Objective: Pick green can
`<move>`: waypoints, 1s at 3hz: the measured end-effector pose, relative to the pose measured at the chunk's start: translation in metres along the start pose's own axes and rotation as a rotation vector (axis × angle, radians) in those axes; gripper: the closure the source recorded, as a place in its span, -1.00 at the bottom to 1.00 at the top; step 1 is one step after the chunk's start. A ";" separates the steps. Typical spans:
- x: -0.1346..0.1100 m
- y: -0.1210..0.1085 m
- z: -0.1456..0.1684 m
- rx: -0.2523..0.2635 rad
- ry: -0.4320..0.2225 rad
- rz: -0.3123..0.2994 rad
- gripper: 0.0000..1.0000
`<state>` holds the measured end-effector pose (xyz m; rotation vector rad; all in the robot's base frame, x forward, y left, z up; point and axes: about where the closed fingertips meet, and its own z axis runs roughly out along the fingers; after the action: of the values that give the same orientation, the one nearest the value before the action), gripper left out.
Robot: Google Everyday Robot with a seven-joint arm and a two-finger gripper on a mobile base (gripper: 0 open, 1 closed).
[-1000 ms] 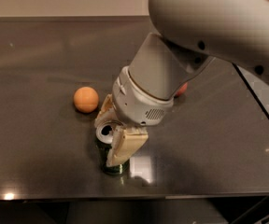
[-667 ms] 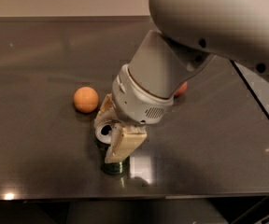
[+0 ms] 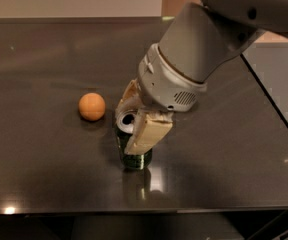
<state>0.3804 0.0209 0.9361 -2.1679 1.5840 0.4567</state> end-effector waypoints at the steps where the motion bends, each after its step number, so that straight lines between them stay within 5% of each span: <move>1: 0.005 -0.007 -0.027 0.026 0.015 0.030 1.00; 3: 0.011 -0.017 -0.080 0.107 0.017 0.064 1.00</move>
Offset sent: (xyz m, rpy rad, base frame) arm 0.0300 -0.0562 0.0672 0.0045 -0.0377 -0.1320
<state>0.4012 -0.0244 1.0022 -2.0518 1.6523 0.3658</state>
